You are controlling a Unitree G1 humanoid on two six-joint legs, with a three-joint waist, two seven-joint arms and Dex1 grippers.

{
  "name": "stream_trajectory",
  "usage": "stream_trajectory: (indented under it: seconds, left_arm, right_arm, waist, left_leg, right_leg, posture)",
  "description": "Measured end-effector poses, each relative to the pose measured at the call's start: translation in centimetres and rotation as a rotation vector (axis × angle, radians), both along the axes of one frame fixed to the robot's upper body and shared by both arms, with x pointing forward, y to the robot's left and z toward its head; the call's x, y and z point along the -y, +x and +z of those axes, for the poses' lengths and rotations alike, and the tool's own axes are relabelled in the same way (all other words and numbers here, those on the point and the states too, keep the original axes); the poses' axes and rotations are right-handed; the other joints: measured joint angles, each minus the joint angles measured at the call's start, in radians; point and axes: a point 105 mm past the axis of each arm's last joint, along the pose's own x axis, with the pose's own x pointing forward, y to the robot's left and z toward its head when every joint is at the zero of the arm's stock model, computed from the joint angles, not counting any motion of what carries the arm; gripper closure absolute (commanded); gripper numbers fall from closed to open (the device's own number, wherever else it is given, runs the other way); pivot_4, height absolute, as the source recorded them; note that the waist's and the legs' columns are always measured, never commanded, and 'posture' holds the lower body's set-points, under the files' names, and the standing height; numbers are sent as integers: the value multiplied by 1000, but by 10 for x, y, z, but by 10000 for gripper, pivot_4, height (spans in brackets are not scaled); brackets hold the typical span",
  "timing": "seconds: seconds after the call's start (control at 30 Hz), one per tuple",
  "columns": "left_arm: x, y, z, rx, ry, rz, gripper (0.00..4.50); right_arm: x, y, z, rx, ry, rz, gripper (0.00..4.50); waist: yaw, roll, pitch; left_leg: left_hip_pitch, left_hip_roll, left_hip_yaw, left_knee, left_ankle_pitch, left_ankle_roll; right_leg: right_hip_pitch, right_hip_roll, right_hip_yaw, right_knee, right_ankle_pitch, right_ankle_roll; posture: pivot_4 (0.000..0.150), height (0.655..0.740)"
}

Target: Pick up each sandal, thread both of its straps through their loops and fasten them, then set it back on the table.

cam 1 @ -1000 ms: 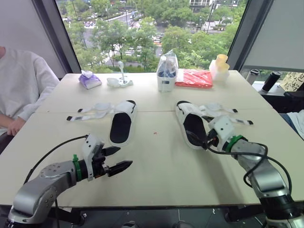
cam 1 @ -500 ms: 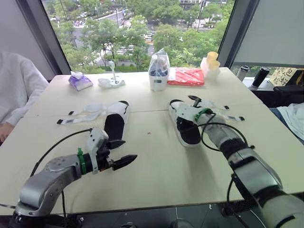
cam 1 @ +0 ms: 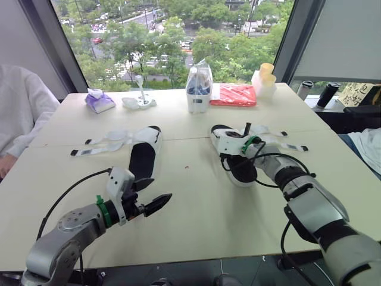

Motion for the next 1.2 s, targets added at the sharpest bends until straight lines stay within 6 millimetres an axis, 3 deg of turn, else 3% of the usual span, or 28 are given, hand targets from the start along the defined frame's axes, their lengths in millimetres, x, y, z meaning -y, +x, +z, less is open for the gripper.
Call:
stream_trajectory:
  seconds: [0.13, 0.27, 0.4, 0.53, 0.73, 0.77, 0.8, 1.03, 1.13, 1.2]
  left_arm:
    - [-7, 3, 0, 9, 45, -17, 0]
    - [-4, 6, 6, 31, 64, -68, 0]
    - [2, 5, 5, 28, 79, -121, 0]
    - [11, 2, 3, 4, 98, -167, 0]
    - [16, -3, 4, -9, 100, -191, 0]
    - [16, -4, 4, -11, 98, -194, 0]
    - [17, -5, 5, -9, 97, -197, 0]
    - [17, -6, -2, -20, 98, -222, 0]
    - [16, 0, -13, -21, 149, -247, 0]
    - [12, 5, -19, -27, 175, -256, 0]
  right_arm:
    - [-15, -42, 4, -22, -79, 381, 44573]
    - [-46, -82, 10, 12, -105, 721, 44573]
    - [-65, -117, -6, 4, -235, 981, 44573]
    - [-75, -144, -23, -12, -297, 1164, 44573]
    - [-73, -146, -37, -31, -337, 1190, 44573]
    - [-73, -144, -37, -23, -341, 1184, 37820]
    - [-74, -142, -38, -16, -350, 1175, 35094]
    - [-67, -136, -32, 38, -337, 1144, 571]
    - [-51, -132, -27, 30, -337, 1095, 571]
    - [-30, -129, -24, -8, -331, 1023, 571]
  waist:
    - [-2, 0, 0]
    - [-17, -1, 1]
    - [-18, -2, 1]
    - [-13, -2, 1]
    - [-7, -3, 1]
    - [-8, -3, 1]
    - [-8, -3, 1]
    - [-1, -3, 1]
    - [6, -4, 1]
    - [8, -5, 1]
  left_leg:
    - [0, 0, 2, -1, 0, 0]
    - [1, 2, 4, 0, 0, 0]
    - [2, 2, 3, 1, 0, 0]
    - [2, 2, 2, 1, 1, -2]
    - [4, 2, 2, 1, 3, -5]
    - [5, 2, 2, 1, 3, -5]
    - [5, 2, 2, 1, 3, -5]
    - [6, 2, 3, 1, 3, -4]
    - [6, 1, 4, 1, 2, -2]
    - [6, 1, 4, 2, 1, -1]
  right_leg:
    - [-1, 1, 1, 0, 0, 0]
    - [-1, 4, 4, 1, 1, 0]
    - [-2, 4, 5, 5, 1, 0]
    - [-4, 4, 7, 8, 1, 0]
    - [-4, 5, 8, 13, 0, 0]
    - [-4, 5, 9, 13, 0, -1]
    - [-4, 5, 9, 14, 1, -1]
    - [-4, 5, 9, 14, 1, -2]
    - [-2, 5, 9, 13, 1, -2]
    - [-1, 5, 9, 12, 1, -2]
  posture:
    - [1500, 7400]
    - [1500, 7400]
    - [1500, 7400]
    - [1500, 7400]
    - [1500, 7400]
    - [1500, 7400]
    - [1500, 7400]
    - [1500, 7400]
    - [1500, 7400]
    - [1500, 7400]
